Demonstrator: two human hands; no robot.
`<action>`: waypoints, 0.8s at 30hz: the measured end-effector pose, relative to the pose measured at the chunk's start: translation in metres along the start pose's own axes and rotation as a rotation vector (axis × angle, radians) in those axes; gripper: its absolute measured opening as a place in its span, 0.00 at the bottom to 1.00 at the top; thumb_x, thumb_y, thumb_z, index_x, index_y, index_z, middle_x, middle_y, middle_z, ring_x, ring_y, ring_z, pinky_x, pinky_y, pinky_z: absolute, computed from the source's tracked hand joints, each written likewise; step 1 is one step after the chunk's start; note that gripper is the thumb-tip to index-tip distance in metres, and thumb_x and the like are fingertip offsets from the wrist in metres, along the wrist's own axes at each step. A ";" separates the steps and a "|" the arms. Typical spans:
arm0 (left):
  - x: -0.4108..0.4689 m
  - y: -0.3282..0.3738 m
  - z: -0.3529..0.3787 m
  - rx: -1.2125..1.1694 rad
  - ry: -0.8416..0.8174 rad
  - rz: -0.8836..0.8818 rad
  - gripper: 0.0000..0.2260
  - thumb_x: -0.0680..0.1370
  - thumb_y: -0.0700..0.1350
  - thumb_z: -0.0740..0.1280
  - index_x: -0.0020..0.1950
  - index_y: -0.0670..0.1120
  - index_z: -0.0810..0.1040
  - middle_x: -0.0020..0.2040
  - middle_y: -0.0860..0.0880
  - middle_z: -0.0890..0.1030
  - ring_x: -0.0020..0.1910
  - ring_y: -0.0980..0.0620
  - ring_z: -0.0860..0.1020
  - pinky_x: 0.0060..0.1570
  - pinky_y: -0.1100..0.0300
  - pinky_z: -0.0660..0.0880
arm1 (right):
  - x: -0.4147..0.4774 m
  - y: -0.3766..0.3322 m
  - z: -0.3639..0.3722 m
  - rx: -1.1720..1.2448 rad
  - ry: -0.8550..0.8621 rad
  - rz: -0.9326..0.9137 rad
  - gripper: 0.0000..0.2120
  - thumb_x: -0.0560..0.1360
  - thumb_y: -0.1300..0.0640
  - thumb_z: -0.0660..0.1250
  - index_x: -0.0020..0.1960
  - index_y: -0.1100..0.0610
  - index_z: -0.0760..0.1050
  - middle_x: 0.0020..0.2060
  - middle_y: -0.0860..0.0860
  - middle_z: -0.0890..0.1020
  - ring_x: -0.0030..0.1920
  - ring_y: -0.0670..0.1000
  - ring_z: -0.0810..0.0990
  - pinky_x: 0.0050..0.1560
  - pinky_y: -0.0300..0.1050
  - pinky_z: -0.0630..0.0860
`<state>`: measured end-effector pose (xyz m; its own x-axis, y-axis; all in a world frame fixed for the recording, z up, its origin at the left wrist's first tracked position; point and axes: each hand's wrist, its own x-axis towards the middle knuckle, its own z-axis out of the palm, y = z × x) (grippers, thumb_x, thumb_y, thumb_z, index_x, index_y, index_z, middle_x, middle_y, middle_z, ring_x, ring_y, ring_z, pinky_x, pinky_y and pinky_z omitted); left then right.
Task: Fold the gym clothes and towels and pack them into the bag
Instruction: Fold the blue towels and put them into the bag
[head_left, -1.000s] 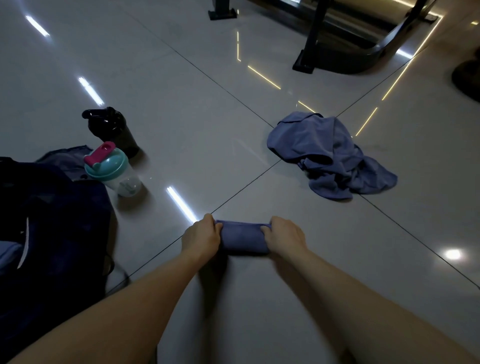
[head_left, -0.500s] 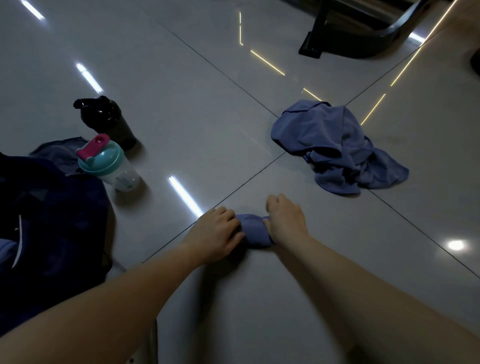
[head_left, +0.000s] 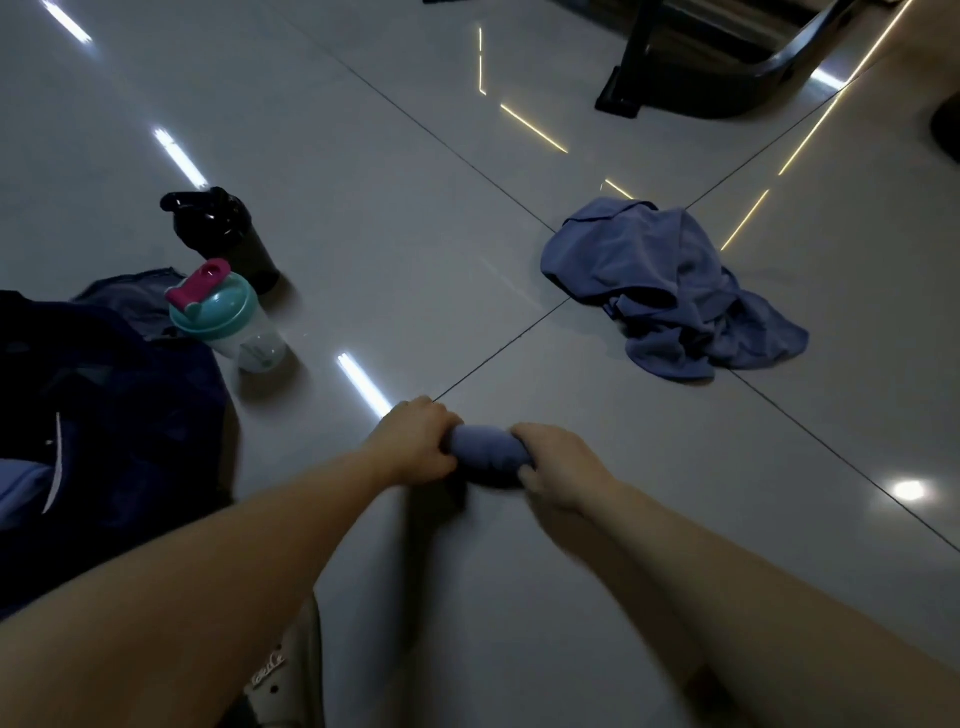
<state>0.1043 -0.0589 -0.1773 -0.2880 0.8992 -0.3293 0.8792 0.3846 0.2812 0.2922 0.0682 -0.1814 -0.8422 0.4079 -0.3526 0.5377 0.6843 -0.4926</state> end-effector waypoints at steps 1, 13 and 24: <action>-0.003 -0.002 -0.011 -0.184 -0.052 -0.094 0.20 0.62 0.53 0.65 0.51 0.49 0.83 0.45 0.49 0.83 0.46 0.47 0.80 0.43 0.58 0.74 | 0.001 -0.002 -0.011 0.128 -0.072 0.050 0.10 0.69 0.61 0.68 0.50 0.58 0.77 0.46 0.58 0.81 0.46 0.60 0.79 0.44 0.49 0.73; -0.051 0.004 -0.086 -1.501 0.182 -0.525 0.08 0.79 0.45 0.68 0.56 0.43 0.79 0.53 0.41 0.83 0.46 0.43 0.83 0.39 0.52 0.82 | -0.032 -0.065 -0.076 1.148 -0.260 0.219 0.10 0.72 0.61 0.70 0.48 0.66 0.74 0.43 0.64 0.77 0.40 0.60 0.78 0.37 0.50 0.77; -0.102 0.006 -0.194 -1.376 0.775 -0.233 0.12 0.75 0.46 0.76 0.41 0.40 0.77 0.35 0.47 0.78 0.36 0.50 0.79 0.30 0.60 0.78 | -0.070 -0.174 -0.139 1.072 -0.238 -0.114 0.16 0.75 0.69 0.70 0.63 0.69 0.74 0.53 0.67 0.81 0.52 0.64 0.82 0.53 0.55 0.82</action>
<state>0.0655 -0.1073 0.0331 -0.8529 0.5155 -0.0829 -0.0831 0.0228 0.9963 0.2518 0.0045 0.0397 -0.9217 0.1704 -0.3485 0.3102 -0.2157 -0.9259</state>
